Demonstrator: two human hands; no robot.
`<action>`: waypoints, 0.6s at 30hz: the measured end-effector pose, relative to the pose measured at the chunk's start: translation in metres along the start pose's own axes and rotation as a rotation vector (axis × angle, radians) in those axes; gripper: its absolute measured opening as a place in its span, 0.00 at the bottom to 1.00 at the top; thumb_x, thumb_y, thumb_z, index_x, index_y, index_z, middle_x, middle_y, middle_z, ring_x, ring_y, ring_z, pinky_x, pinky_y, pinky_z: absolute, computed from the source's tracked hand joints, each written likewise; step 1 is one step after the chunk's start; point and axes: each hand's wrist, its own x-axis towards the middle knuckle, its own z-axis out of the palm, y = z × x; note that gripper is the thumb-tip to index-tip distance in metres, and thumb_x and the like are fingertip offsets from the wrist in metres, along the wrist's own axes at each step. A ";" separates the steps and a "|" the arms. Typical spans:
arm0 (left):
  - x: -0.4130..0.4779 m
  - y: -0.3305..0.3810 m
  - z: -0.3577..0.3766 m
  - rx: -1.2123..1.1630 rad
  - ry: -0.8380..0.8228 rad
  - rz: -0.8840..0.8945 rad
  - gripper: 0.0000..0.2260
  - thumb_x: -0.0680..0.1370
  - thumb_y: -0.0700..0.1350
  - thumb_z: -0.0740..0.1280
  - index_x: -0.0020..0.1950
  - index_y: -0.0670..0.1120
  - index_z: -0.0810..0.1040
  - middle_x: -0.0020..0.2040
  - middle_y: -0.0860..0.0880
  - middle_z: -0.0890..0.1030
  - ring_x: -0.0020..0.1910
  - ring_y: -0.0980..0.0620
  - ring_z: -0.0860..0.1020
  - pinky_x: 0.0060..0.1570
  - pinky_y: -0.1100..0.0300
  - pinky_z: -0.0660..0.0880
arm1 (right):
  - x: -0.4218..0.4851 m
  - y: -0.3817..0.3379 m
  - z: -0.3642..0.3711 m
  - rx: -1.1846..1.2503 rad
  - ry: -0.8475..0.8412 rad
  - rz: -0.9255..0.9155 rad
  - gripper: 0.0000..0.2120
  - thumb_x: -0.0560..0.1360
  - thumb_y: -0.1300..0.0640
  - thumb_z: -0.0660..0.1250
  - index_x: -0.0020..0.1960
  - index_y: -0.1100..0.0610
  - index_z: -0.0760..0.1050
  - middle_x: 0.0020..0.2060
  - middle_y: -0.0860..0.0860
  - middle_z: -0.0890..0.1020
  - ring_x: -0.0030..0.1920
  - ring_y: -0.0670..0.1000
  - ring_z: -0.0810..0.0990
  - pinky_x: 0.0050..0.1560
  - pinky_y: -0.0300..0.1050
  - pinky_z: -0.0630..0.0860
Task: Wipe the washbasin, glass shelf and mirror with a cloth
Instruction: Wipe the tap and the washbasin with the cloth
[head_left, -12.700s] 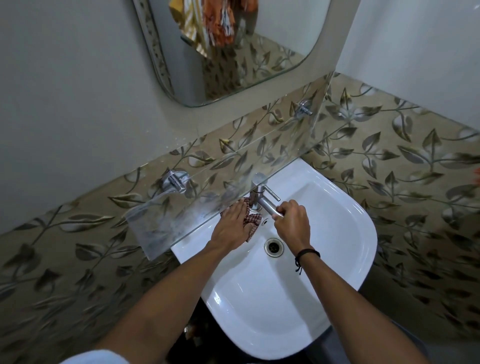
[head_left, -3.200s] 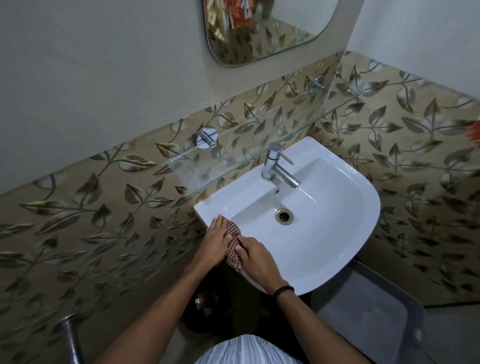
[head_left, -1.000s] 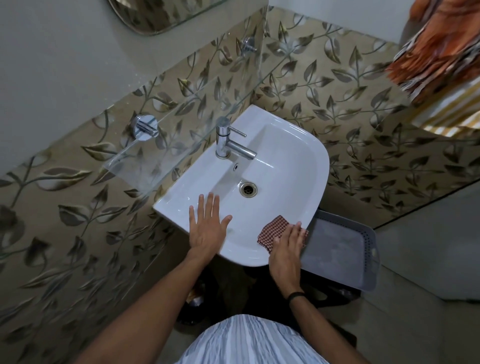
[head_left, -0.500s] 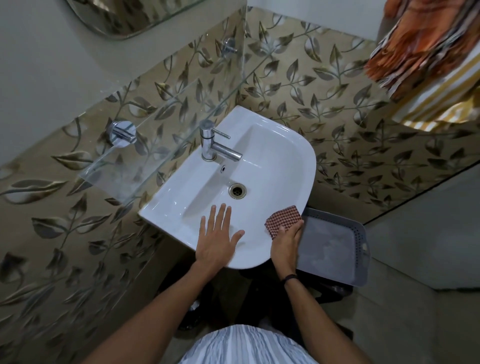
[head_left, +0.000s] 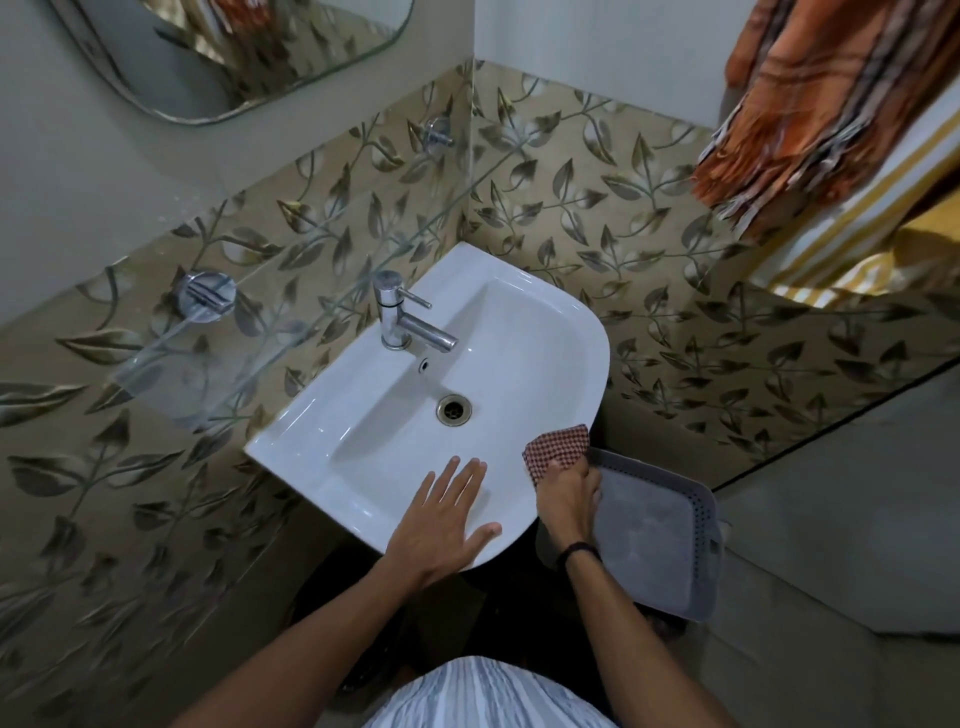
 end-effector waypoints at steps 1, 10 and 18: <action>0.000 0.001 0.000 -0.008 -0.001 -0.004 0.37 0.81 0.70 0.46 0.82 0.52 0.39 0.81 0.57 0.38 0.78 0.57 0.32 0.78 0.51 0.38 | -0.002 0.003 0.000 -0.048 0.006 -0.023 0.24 0.84 0.52 0.57 0.75 0.64 0.61 0.70 0.64 0.66 0.71 0.65 0.65 0.69 0.56 0.64; 0.011 0.016 -0.003 -0.027 -0.049 0.007 0.38 0.80 0.72 0.47 0.82 0.52 0.38 0.81 0.57 0.39 0.79 0.57 0.34 0.79 0.52 0.39 | 0.074 -0.023 -0.022 -0.024 -0.019 0.005 0.22 0.84 0.50 0.55 0.69 0.67 0.68 0.67 0.65 0.68 0.65 0.67 0.71 0.68 0.57 0.67; 0.012 0.024 0.004 -0.093 -0.023 -0.034 0.36 0.81 0.70 0.46 0.82 0.52 0.39 0.82 0.58 0.41 0.79 0.60 0.34 0.80 0.53 0.43 | 0.043 0.000 -0.011 -0.076 -0.048 -0.022 0.23 0.84 0.48 0.55 0.70 0.65 0.68 0.66 0.63 0.69 0.64 0.65 0.73 0.62 0.55 0.72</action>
